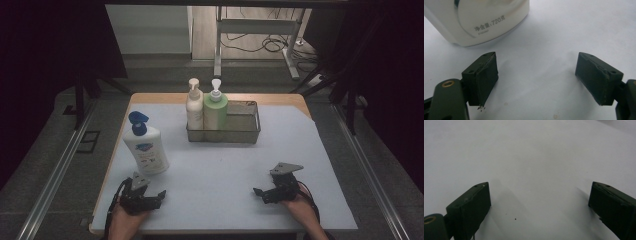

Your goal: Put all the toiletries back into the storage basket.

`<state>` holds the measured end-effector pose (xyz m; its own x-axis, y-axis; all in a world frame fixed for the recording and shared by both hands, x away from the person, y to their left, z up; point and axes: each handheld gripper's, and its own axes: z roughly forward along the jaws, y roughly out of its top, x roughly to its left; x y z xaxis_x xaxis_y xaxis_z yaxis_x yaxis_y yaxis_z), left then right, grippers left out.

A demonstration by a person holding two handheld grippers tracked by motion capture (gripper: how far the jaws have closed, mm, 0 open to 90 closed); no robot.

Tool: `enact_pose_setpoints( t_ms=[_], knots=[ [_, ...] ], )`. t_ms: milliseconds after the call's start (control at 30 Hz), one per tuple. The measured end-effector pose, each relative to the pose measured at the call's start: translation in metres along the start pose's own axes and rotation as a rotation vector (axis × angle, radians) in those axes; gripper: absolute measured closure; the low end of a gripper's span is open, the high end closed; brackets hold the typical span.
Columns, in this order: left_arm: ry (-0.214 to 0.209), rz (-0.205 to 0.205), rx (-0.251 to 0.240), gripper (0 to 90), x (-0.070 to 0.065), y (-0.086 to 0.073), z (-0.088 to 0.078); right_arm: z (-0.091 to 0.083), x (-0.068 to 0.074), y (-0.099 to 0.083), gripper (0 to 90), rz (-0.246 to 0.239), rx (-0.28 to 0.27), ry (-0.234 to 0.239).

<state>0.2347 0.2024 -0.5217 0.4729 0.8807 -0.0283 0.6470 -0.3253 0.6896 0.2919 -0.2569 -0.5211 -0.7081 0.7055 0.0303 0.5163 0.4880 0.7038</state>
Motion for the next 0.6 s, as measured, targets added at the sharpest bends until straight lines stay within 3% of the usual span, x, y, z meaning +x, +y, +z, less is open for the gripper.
enact_pose_setpoints(
  t_ms=[100,367,600],
  knots=[
    [0.004,-0.002,-0.003,18.5,0.002,0.000,-0.002,0.001,0.003,0.000,2.9,-0.022,0.009,-0.020],
    [0.008,-0.010,-0.012,21.1,0.011,0.004,-0.008,0.001,0.003,-0.001,2.8,-0.022,0.006,-0.019],
    [0.016,-0.052,-0.036,26.2,0.028,0.009,-0.015,0.001,0.003,-0.001,2.8,-0.022,0.005,-0.017]
  ],
)
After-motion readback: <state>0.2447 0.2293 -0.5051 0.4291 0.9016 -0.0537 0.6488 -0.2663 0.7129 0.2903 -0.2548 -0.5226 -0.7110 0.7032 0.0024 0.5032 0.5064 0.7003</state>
